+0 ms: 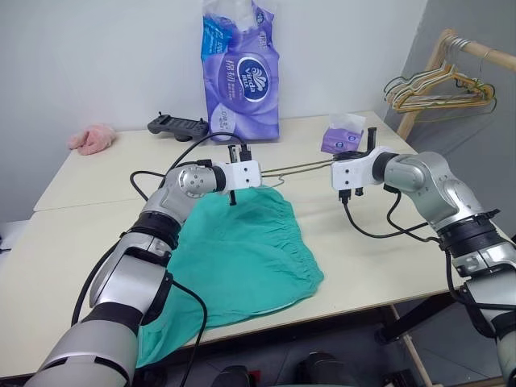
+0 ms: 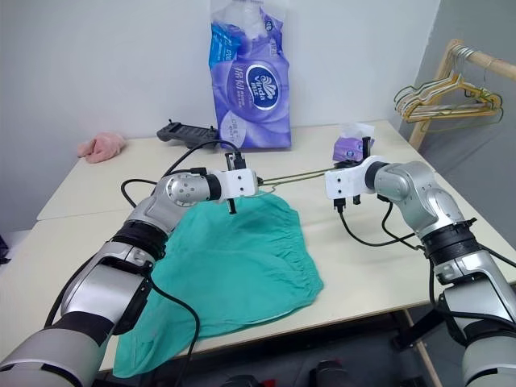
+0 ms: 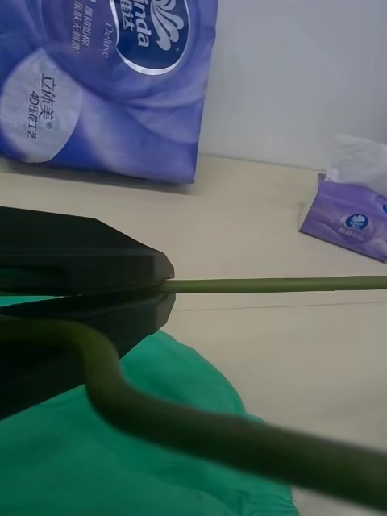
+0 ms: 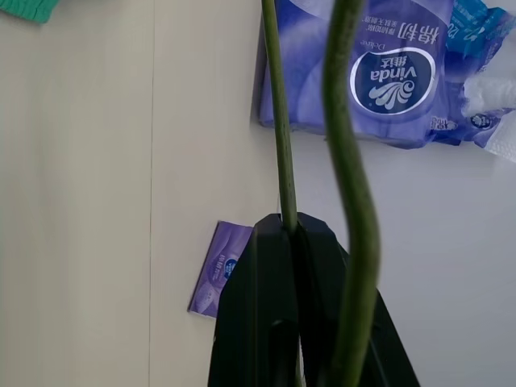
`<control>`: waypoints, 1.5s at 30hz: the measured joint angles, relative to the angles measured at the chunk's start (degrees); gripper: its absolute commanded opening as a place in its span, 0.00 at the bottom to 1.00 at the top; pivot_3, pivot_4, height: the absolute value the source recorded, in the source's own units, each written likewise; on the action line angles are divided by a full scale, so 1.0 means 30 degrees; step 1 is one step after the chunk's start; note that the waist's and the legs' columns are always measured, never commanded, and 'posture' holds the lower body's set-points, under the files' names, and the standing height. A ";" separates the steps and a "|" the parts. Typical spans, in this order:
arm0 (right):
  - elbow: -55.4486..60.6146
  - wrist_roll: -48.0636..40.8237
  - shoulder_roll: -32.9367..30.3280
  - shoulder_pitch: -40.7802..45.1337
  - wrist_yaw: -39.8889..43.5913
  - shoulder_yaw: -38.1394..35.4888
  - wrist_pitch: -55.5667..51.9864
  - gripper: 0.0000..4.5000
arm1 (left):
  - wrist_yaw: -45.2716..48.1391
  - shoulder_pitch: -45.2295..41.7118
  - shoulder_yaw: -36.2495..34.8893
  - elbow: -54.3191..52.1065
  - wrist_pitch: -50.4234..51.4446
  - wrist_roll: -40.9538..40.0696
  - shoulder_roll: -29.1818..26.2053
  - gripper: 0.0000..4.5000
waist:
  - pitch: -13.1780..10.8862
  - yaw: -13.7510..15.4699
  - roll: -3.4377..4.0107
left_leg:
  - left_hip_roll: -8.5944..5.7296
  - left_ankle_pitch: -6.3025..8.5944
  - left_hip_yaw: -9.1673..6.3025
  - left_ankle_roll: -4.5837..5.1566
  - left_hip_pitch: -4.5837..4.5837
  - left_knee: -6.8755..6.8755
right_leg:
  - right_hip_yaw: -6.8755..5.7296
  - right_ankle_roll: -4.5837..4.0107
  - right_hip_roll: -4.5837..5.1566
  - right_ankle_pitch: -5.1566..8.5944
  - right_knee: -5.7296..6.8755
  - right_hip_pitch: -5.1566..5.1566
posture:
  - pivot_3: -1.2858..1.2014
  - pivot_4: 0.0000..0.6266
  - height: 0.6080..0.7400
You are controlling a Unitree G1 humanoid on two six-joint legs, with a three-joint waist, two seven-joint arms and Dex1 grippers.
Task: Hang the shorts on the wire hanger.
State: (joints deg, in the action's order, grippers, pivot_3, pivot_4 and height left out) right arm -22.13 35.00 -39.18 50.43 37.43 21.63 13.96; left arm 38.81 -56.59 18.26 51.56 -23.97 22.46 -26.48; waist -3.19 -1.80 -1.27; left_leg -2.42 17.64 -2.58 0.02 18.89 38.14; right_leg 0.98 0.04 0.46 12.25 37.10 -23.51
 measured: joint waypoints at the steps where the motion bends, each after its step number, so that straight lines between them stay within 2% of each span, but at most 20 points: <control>1: 0.0093 0.0002 0.0000 -0.0034 0.0005 0.0000 -0.0070 0.00 | -0.0036 0.0000 0.0000 0.0000 -0.0018 0.0010 -0.0011 0.00 | 0.0000 -0.0001 0.0000 | 0.0000 0.0000 -0.0001 0.0000 0.0000 0.0000 | 0.0000 0.0000 0.0000 0.0000 0.0000 0.0000 | 0.50 0.03 1.00; 5: 0.0474 -0.0009 0.0094 -0.0247 0.0133 0.0000 -0.0364 0.00 | 0.0471 0.0002 -0.0059 -0.0011 0.0014 -0.0412 -0.0026 0.23 | -0.0002 -0.0001 0.0000 | 0.0000 0.0000 -0.0001 0.0000 0.0000 0.0000 | -0.0003 0.0001 0.0000 0.0000 -0.0001 0.0000 | 0.50 0.04 1.00; 10: 0.0782 -0.0132 0.0391 -0.0832 0.0442 -0.0002 -0.0778 0.00 | 0.1138 0.0028 -0.0169 -0.0674 -0.0483 -0.1115 -0.0200 0.58 | -0.0009 -0.0001 0.0002 | 0.0000 0.0000 -0.0003 0.0000 0.0003 0.0001 | -0.0001 0.0001 0.0000 0.0000 -0.0001 0.0000 | 0.50 0.05 1.00; 16: 0.0931 -0.2287 0.0495 -0.1685 0.1742 -0.0453 -0.1792 0.00 | 0.2650 0.1311 -0.1001 -0.3703 -0.1101 -0.3376 -0.1133 1.00 | -0.0013 -0.0035 0.0004 | 0.0006 0.0000 -0.0004 0.0000 -0.0007 -0.0005 | 0.0002 -0.0001 0.0000 0.0001 0.0001 0.0001 | 0.50 0.06 1.00; 19: 0.0895 -0.3709 0.0329 -0.2200 0.2806 -0.0585 -0.1908 0.00 | 0.3783 0.2980 -0.1409 -0.5857 -0.0525 -0.5102 -0.1571 1.00 | -0.0017 -0.0017 0.0009 | 0.0008 0.0000 -0.0014 0.0000 -0.0002 0.0000 | -0.0006 -0.0001 0.0000 0.0001 0.0001 0.0001 | 0.51 0.06 1.00; 24: 0.0969 -0.7989 -0.0449 -0.3056 0.6876 -0.0770 -0.2550 0.00 | 0.4682 0.7021 -0.2223 -1.0159 0.2258 -0.8563 -0.1983 1.00 | -0.0019 -0.0005 0.0012 | 0.0010 0.0000 -0.0020 0.0002 -0.0012 0.0012 | -0.0005 -0.0001 0.0007 0.0001 0.0000 0.0013 | 0.51 0.06 1.00; 28: 0.0959 -1.1555 -0.1349 -0.3453 1.1409 -0.0655 -0.4572 0.00 | 0.3959 1.2064 -0.2692 -1.4932 0.5861 -1.1478 -0.1982 1.00 | -0.0021 -0.0003 0.0022 | 0.0028 0.0003 -0.0031 0.0006 -0.0026 -0.0003 | -0.0014 -0.0001 0.0008 0.0003 -0.0011 0.0020 | 0.51 0.06 1.00; 33: 0.0958 -1.3746 -0.1618 -0.4594 1.4202 0.0249 -0.7117 0.00 | 0.1989 1.6271 -0.2764 -1.8656 0.8201 -1.2696 -0.1979 1.00 | -0.0035 0.0234 0.0037 | 0.0029 0.0003 -0.0056 0.0005 -0.0028 0.0003 | -0.0041 0.0045 0.0008 0.0033 -0.0007 0.0029 | 0.54 0.05 1.00; 36: 0.0837 -1.3811 -0.1889 -0.4414 1.3989 0.0574 -0.6902 0.00 | 0.0936 1.6117 -0.2762 -1.9340 0.9035 -1.2707 -0.1978 1.00 | -0.0041 0.0602 0.0043 | 0.0018 0.0003 -0.0055 0.0004 -0.0034 0.0017 | -0.0050 0.0087 0.0007 0.0055 -0.0007 0.0042 | 0.54 0.05 1.00; 39: 0.0637 -1.3470 -0.2395 -0.3540 1.2431 0.0832 -0.5121 0.00 | 0.0458 1.4514 -0.2762 -1.9375 0.9699 -1.2547 -0.1984 1.00 | -0.0047 0.0983 0.0051 | 0.0004 0.0001 -0.0056 0.0003 -0.0035 0.0027 | -0.0054 0.0095 0.0006 0.0055 -0.0014 0.0054 | 0.54 0.05 1.00; 45: 0.0635 -1.2791 -0.2729 -0.2544 1.0586 0.1641 -0.3208 0.00 | 0.1691 1.1750 -0.2523 -1.8536 1.0065 -1.2270 -0.3323 1.00 | -0.0050 0.1082 0.0052 | 0.0006 0.0001 -0.0052 0.0001 -0.0032 0.0000 | -0.0049 0.0056 0.0001 0.0038 -0.0029 0.0053 | 0.53 0.03 1.00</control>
State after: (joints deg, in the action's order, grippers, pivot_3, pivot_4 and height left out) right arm -20.23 -3.38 -47.36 42.79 69.19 26.55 4.34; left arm 43.89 -21.34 10.69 -4.05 6.22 -14.35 -36.45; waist -3.34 1.45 -1.11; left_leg -2.41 17.64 -2.74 0.02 18.80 38.14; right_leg 0.83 0.20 0.46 12.37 37.02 -23.35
